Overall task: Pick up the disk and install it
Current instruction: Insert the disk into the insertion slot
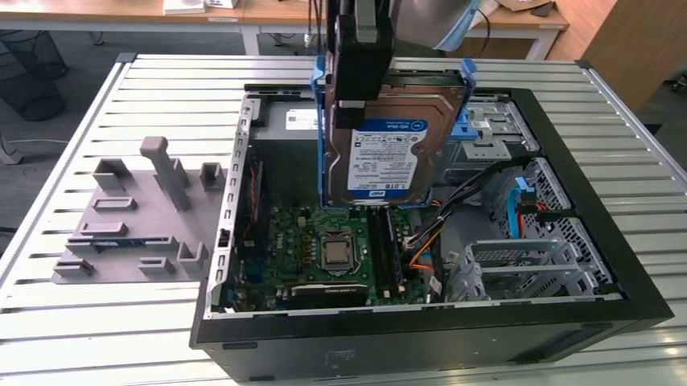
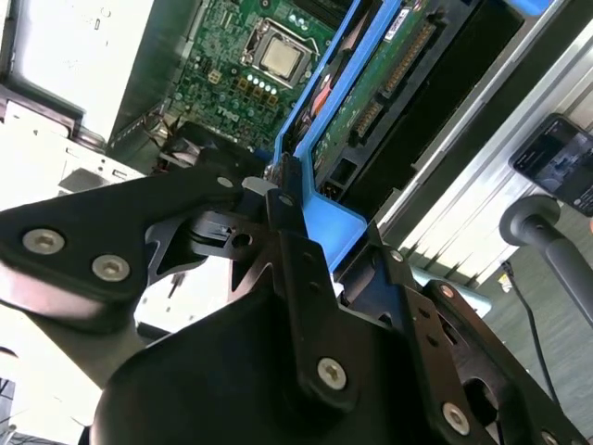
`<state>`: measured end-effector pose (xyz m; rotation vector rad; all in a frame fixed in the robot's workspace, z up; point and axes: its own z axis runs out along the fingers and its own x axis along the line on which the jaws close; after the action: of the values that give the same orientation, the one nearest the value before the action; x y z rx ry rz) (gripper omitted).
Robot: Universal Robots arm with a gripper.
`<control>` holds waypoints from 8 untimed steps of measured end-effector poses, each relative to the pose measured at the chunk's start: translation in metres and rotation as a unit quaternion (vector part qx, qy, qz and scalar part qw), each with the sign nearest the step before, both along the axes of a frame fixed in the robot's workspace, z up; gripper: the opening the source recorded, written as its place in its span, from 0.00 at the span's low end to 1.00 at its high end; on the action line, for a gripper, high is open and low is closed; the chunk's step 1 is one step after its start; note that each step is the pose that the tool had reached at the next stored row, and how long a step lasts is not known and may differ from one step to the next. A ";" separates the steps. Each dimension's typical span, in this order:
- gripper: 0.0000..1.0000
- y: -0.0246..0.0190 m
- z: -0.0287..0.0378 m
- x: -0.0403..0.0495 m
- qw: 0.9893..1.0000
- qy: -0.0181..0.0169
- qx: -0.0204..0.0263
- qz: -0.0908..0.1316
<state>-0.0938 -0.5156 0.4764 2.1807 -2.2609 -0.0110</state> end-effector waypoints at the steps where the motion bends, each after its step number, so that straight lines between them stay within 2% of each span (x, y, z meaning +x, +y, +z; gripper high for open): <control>1: 0.36 -0.0002 0.0000 0.0030 1.000 0.000 0.000 0.000; 8: 0.36 -0.0005 -0.0004 0.0230 1.000 0.000 0.000 0.000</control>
<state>-0.0708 -0.5161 0.4761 2.1809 -2.2606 -0.0109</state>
